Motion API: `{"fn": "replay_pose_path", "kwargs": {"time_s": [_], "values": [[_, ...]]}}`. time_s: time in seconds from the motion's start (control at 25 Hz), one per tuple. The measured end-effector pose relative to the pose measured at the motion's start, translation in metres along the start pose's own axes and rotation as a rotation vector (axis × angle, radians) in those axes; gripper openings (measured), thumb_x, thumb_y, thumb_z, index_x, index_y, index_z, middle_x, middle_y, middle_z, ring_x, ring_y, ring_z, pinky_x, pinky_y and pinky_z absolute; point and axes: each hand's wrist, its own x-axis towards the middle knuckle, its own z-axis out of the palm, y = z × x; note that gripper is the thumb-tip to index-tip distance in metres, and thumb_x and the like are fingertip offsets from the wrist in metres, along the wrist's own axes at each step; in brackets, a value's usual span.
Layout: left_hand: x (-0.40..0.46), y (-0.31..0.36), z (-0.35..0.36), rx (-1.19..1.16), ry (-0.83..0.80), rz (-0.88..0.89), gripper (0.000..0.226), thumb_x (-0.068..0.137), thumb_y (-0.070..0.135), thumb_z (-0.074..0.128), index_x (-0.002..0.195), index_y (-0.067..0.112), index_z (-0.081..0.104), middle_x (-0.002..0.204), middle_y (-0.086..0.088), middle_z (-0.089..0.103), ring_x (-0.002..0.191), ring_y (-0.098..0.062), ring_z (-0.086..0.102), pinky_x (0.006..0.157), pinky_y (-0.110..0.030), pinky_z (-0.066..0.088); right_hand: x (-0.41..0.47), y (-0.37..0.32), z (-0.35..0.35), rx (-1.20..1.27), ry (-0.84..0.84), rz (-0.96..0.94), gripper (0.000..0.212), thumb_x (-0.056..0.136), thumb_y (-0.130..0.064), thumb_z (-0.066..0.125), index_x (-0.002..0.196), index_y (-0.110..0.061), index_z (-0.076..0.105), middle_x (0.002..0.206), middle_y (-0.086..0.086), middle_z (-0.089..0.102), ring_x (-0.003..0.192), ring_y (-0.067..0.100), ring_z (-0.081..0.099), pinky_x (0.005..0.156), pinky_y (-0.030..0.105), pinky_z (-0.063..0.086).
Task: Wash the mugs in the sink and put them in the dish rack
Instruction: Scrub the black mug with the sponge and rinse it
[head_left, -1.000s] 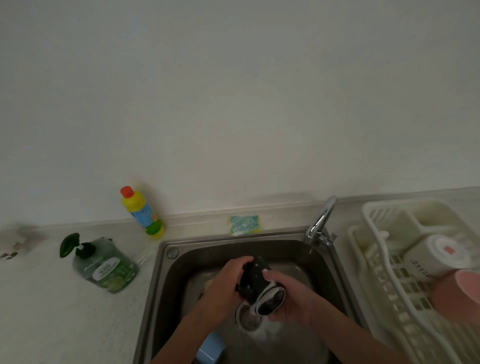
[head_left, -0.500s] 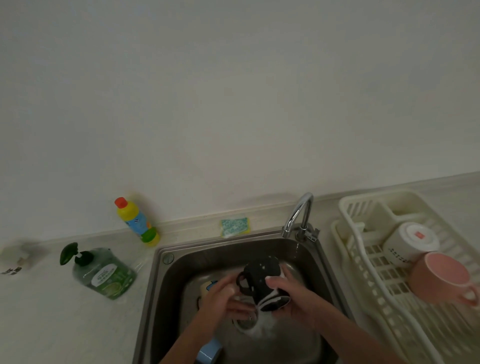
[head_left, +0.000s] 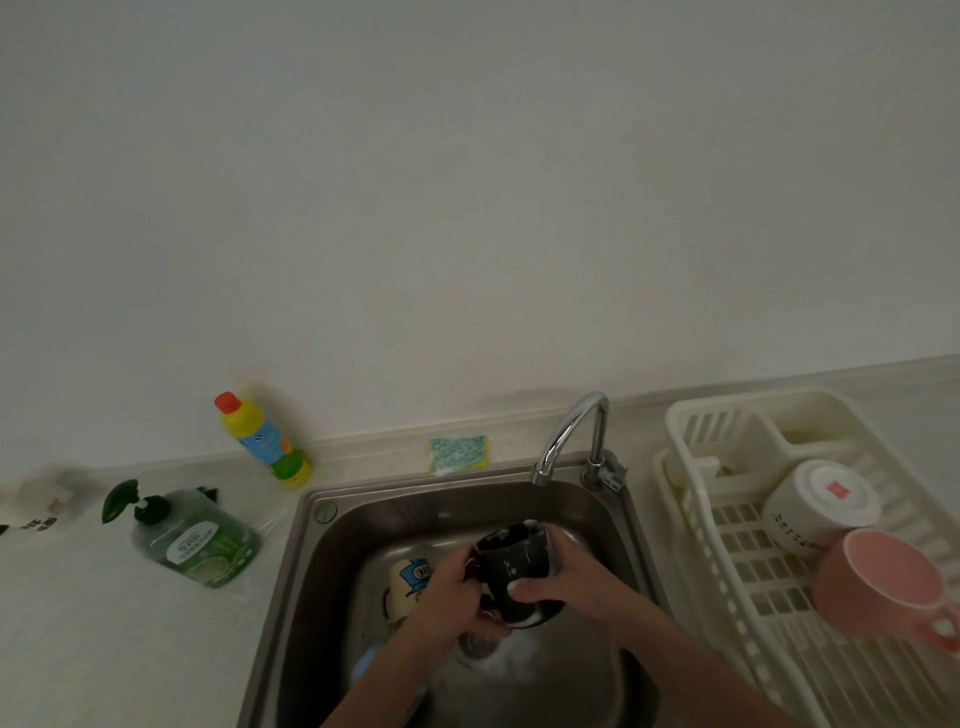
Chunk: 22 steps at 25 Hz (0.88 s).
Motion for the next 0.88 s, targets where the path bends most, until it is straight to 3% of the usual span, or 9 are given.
{"fn": "replay_pose_path", "kwargs": {"time_s": [0.16, 0.36, 0.48, 0.56, 0.76, 0.88], "values": [[0.006, 0.004, 0.019, -0.155, 0.020, -0.028, 0.045, 0.091, -0.016, 0.043, 0.120, 0.016, 0.053, 0.114, -0.015, 0.063, 0.086, -0.033, 0.074, 0.075, -0.059, 0.058, 0.003, -0.006, -0.026, -0.028, -0.012, -0.017, 0.079, 0.058, -0.029, 0.092, 0.128, -0.018, 0.057, 0.123, 0.003, 0.068, 0.115, 0.018, 0.065, 0.102, 0.046, 0.050], [0.021, 0.002, 0.043, -0.350, 0.000, -0.037, 0.062, 0.082, -0.027, 0.035, 0.123, 0.015, 0.054, 0.119, -0.018, 0.061, 0.104, -0.042, 0.064, 0.081, -0.063, 0.055, 0.002, -0.009, -0.049, 0.002, -0.045, -0.038, 0.077, 0.063, -0.016, 0.088, 0.132, -0.018, 0.054, 0.127, 0.001, 0.066, 0.118, 0.016, 0.062, 0.102, 0.043, 0.051], [0.034, 0.004, 0.055, -0.354, 0.030, -0.023, 0.062, 0.082, -0.029, 0.036, 0.119, 0.015, 0.060, 0.106, -0.012, 0.071, 0.100, -0.037, 0.066, 0.082, -0.061, 0.056, 0.001, -0.006, -0.054, 0.034, -0.032, -0.067, 0.078, 0.066, -0.007, 0.086, 0.134, -0.022, 0.050, 0.128, -0.002, 0.065, 0.119, 0.012, 0.061, 0.096, 0.031, 0.053], [0.040, 0.006, 0.057, -0.341, 0.019, -0.035, 0.063, 0.082, -0.028, 0.035, 0.120, 0.017, 0.060, 0.110, -0.014, 0.069, 0.102, -0.037, 0.065, 0.081, -0.059, 0.057, 0.004, -0.007, -0.056, 0.018, -0.020, -0.091, 0.079, 0.067, -0.007, 0.086, 0.135, -0.022, 0.048, 0.130, -0.003, 0.063, 0.119, 0.010, 0.061, 0.092, 0.025, 0.053], [0.047, 0.009, 0.050, -0.303, -0.079, -0.077, 0.062, 0.087, -0.023, 0.032, 0.124, 0.022, 0.055, 0.117, -0.015, 0.060, 0.107, -0.040, 0.060, 0.085, -0.062, 0.055, 0.005, -0.015, -0.066, -0.113, -0.003, -0.073, 0.066, 0.078, -0.030, 0.082, 0.135, -0.031, 0.051, 0.129, -0.009, 0.062, 0.118, 0.005, 0.060, 0.097, 0.023, 0.050], [0.053, 0.003, 0.043, -0.264, -0.078, -0.050, 0.068, 0.085, -0.025, 0.030, 0.125, 0.025, 0.054, 0.123, -0.015, 0.059, 0.108, -0.041, 0.061, 0.080, -0.057, 0.058, 0.011, -0.023, -0.081, -0.303, 0.244, -0.110, 0.049, 0.086, -0.041, 0.072, 0.131, -0.026, 0.058, 0.130, -0.006, 0.061, 0.117, 0.006, 0.058, 0.102, 0.029, 0.047]]}}
